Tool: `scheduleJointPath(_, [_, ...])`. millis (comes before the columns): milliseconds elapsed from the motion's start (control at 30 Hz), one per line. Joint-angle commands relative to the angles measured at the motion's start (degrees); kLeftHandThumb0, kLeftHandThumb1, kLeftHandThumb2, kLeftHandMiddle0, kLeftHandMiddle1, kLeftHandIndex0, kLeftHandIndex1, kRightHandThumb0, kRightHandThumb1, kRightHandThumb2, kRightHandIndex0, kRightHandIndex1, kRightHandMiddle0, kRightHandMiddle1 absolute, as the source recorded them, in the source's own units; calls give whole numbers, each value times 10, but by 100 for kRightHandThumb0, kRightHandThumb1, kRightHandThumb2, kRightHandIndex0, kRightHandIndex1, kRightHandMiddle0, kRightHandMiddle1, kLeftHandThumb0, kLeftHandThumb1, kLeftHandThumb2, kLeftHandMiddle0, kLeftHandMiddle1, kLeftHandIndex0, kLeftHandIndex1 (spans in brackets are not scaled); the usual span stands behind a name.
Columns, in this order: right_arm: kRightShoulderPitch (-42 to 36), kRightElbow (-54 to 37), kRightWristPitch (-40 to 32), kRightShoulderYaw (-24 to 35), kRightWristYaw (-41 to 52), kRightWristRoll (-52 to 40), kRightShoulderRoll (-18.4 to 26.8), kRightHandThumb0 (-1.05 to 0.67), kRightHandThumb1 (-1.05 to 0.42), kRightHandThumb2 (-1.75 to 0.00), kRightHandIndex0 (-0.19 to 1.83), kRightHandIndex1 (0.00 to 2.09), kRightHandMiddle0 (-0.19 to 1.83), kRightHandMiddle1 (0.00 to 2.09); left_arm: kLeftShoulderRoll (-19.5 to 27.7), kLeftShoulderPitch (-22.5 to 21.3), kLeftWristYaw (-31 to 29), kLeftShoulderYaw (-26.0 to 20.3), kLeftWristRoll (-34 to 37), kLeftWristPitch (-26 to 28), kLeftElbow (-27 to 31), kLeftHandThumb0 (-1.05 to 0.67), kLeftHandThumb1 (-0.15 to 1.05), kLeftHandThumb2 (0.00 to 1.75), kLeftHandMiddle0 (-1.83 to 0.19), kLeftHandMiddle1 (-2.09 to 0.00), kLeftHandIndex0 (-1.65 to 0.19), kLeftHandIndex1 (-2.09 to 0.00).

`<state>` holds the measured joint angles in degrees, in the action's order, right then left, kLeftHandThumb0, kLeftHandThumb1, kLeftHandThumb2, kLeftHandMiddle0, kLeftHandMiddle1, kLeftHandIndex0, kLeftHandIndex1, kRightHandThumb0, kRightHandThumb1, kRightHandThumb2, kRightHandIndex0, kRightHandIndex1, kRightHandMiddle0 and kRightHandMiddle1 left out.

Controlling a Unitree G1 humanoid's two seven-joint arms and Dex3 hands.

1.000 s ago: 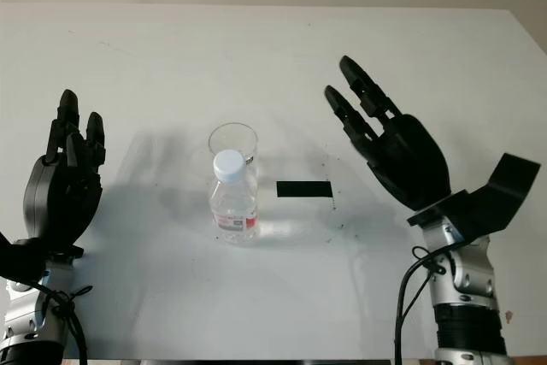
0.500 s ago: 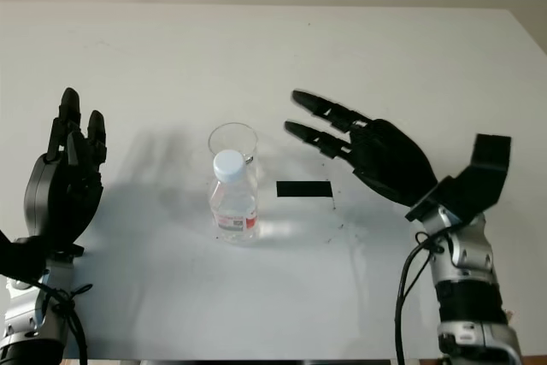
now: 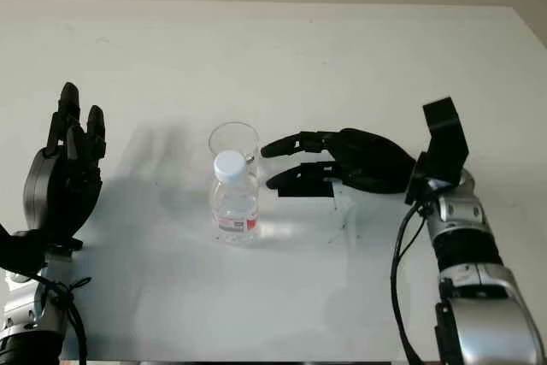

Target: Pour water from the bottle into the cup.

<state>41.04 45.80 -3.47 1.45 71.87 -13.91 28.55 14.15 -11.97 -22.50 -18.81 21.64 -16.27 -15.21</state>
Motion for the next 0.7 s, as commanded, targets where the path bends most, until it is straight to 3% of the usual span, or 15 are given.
scheduleJointPath(0, [8,13,26,2,5,8,11,-95,-105,-53,35,139,12,151,7,-3,-1,-3,-2,-5,-1,-70,105,64,19,0,19,0])
scheduleJointPath(267, [33,52,28,17,2,13,26,-94,-105,-54,26,158,3,169,8,-3,2,-5,-3,-3,0,-70,105,63,19,0,19,0])
scheduleJointPath(400, [32,48,36,24,-4,14,33,-94,-105,-52,35,166,12,175,9,-4,2,-5,-4,-5,0,-70,105,64,19,0,19,0])
scheduleJointPath(567, [23,22,36,24,26,-1,20,-93,-105,-49,23,152,4,163,9,-6,5,-4,-8,-5,-1,-70,105,64,19,0,19,0])
scheduleJointPath(667, [13,-11,57,10,52,-4,7,-91,-105,-56,12,136,-5,146,8,-10,5,-4,-7,-5,-6,-70,105,64,19,0,19,0])
